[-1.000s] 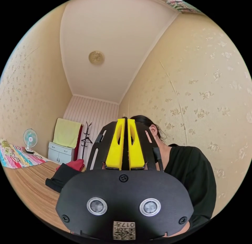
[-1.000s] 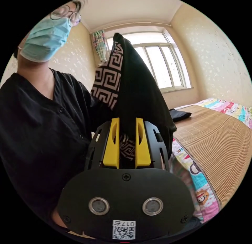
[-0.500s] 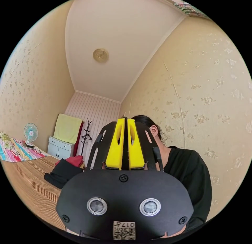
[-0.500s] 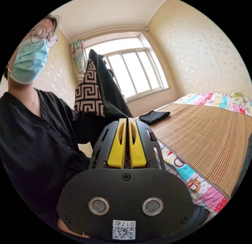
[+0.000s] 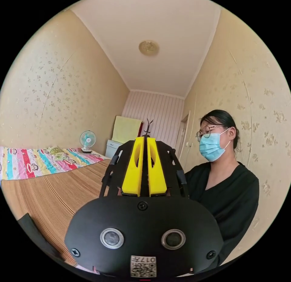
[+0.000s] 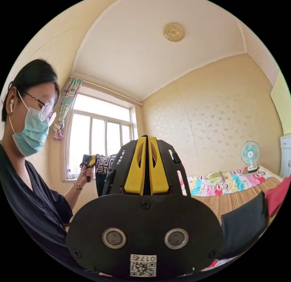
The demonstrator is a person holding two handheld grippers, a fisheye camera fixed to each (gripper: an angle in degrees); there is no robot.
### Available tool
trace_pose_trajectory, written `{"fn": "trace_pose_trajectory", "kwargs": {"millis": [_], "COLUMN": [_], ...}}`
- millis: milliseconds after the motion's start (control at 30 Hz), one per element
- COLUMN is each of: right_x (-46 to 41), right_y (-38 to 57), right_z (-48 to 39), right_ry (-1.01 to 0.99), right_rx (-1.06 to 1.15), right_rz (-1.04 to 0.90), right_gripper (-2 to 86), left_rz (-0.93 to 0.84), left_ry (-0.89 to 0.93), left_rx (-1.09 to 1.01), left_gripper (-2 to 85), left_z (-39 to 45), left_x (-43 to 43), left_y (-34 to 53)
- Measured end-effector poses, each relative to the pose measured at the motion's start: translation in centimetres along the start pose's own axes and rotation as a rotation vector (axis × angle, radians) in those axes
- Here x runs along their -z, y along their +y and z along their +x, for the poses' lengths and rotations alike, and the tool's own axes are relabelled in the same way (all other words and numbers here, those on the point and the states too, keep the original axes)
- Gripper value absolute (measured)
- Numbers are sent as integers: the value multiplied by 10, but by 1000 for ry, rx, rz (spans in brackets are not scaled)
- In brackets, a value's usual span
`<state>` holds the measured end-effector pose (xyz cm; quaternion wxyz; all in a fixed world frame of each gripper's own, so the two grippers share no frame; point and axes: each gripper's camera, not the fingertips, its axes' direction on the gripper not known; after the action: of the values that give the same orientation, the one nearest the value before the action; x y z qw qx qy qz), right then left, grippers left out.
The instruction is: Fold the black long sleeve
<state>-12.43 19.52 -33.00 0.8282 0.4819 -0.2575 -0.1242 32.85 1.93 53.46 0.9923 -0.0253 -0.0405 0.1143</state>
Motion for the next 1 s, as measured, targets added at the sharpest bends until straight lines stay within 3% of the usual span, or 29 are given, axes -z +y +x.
{"fn": "trace_pose_trajectory", "kwargs": {"millis": [200,300,367,500,567,633,733,867,1000], "right_x": [-7,-39,-90,-204,-313,-402,-497,-506,-479], "right_y": [-26,-33,-33,-4,46,102,197,264,335], "right_z": [-39,-38,-15,63,145,212,276,267,232], "right_ry": [61,188,261,363,428,417,373,284,254], "right_rx": [60,52,33,-53,-128,-189,-246,-258,-188], "right_rz": [92,15,-134,-452,-676,-860,-1093,-1145,-1280], "right_gripper": [10,10,10,11,12,13,15,17,18], "left_rz": [124,81,16,-197,-251,-253,-399,-575,-752], "left_ry": [-217,-386,-483,-599,-651,-838,-919,-883,-778], "left_rx": [-42,15,79,354,512,672,792,692,691], "left_gripper": [-4,-4,-3,0,5,15,52,73,74], "left_z": [25,-20,-79,-329,-471,-625,-726,-728,-676], "left_x": [-12,-41,-63,-115,-135,-148,-166,-188,-190], "left_y": [-23,-48,-60,-54,-26,34,112,191,304]}}
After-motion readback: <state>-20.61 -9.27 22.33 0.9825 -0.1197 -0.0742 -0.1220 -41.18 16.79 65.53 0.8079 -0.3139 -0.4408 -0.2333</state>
